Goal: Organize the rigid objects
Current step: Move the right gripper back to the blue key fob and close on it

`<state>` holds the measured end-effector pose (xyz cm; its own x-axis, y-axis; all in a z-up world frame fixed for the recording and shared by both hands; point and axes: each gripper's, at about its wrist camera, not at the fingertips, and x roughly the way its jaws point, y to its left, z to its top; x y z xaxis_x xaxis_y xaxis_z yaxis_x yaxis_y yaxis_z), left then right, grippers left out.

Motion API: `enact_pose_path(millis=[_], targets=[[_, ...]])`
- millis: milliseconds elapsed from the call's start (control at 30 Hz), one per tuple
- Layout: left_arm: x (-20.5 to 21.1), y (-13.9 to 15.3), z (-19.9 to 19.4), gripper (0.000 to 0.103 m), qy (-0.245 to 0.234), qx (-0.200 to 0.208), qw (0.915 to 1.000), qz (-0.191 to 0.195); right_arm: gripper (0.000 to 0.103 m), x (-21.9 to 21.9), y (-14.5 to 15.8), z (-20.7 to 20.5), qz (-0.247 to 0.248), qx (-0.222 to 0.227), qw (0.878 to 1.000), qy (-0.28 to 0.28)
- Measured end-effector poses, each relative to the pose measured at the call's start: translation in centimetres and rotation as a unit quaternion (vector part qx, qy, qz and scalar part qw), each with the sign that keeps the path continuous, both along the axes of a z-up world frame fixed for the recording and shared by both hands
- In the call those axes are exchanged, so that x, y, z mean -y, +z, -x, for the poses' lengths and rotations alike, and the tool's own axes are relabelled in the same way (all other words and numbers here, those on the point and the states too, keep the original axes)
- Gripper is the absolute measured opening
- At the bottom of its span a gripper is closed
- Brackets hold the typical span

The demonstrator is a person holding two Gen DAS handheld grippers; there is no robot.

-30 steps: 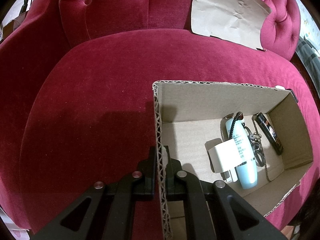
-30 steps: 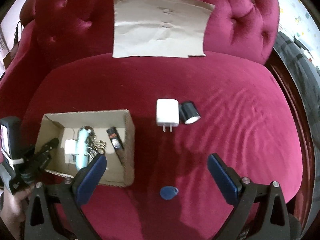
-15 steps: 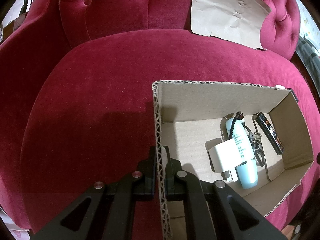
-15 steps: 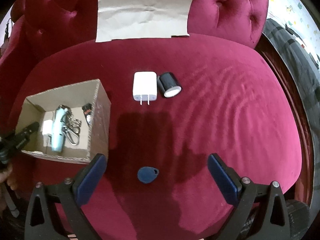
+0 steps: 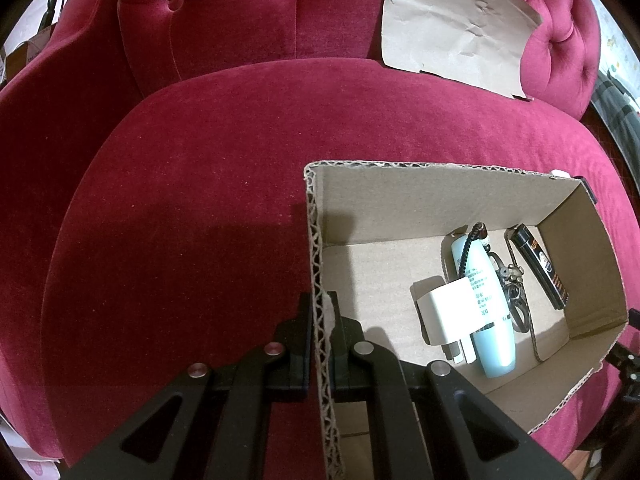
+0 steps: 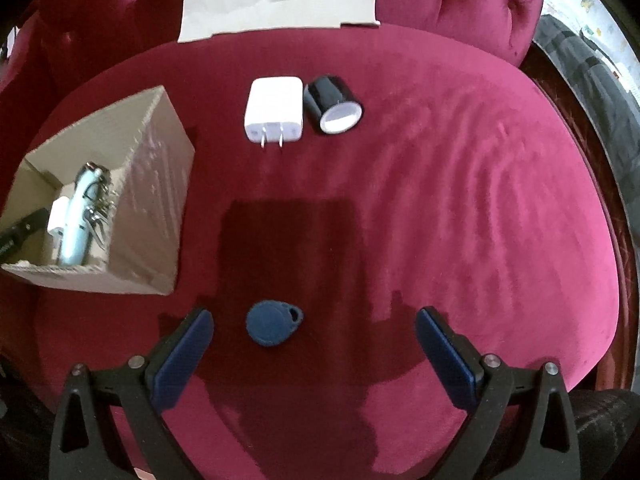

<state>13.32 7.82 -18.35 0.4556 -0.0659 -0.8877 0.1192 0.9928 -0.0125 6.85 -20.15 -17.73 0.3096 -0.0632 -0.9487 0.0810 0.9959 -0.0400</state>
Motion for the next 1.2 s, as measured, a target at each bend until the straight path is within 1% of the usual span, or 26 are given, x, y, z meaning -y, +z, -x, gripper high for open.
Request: enact_pose_path(millis=[167, 367, 567, 667, 767, 800, 833, 867, 933, 967, 1033, 1100, 1200], targets=[[0.1, 0.0, 0.1, 0.005, 0.0, 0.0, 1.0, -0.001, 0.103, 0.3, -1.5, 0.0, -0.002, -0.006, 1.0, 0.002], [0.1, 0.0, 0.0, 0.005, 0.001, 0.001, 1.0, -0.001, 0.103, -0.5, -3.1, -0.1, 0.001, -0.011, 1.0, 0.006], [0.1, 0.1, 0.1, 0.005, 0.001, 0.001, 1.0, -0.001, 0.102, 0.2, -3.2, -0.6, -0.007, -0.006, 1.0, 0.003], [0.1, 0.1, 0.0, 0.005, 0.001, 0.001, 1.0, -0.001, 0.099, 0.5, -3.2, -0.5, -0.009, -0.005, 1.0, 0.004], [0.2, 0.1, 0.0, 0.005, 0.001, 0.001, 1.0, -0.001, 0.092, 0.3, -2.8, -0.2, -0.01, -0.003, 1.0, 0.006], [0.2, 0.1, 0.0, 0.005, 0.001, 0.001, 1.0, -0.002, 0.085, 0.0, -2.6, 0.2, -0.01, -0.001, 1.0, 0.006], [0.2, 0.1, 0.0, 0.005, 0.001, 0.001, 1.0, -0.002, 0.074, -0.1, -2.4, 0.3, -0.011, 0.002, 1.0, 0.008], [0.2, 0.1, 0.0, 0.005, 0.001, 0.001, 1.0, -0.002, 0.067, -0.1, -2.3, 0.4, -0.011, 0.004, 1.0, 0.011], [0.2, 0.1, 0.0, 0.005, 0.001, 0.001, 1.0, -0.002, 0.037, -0.5, -2.0, 0.6, -0.008, 0.008, 1.0, 0.021], [0.2, 0.1, 0.0, 0.005, 0.001, 0.001, 1.0, -0.002, 0.035, -0.9, -1.9, 0.6, 0.003, 0.008, 1.0, 0.028], [0.3, 0.1, 0.0, 0.005, 0.001, 0.001, 1.0, -0.003, 0.035, -1.2, -1.8, 0.7, 0.01, 0.009, 0.999, 0.031], [0.3, 0.1, 0.0, 0.005, 0.001, 0.002, 1.0, -0.004, 0.035, -0.9, -1.8, 0.7, 0.0, 0.008, 1.0, 0.025], [0.4, 0.1, 0.0, 0.005, 0.002, 0.001, 1.0, -0.004, 0.035, -0.8, -1.7, 0.7, -0.001, 0.008, 1.0, 0.026]])
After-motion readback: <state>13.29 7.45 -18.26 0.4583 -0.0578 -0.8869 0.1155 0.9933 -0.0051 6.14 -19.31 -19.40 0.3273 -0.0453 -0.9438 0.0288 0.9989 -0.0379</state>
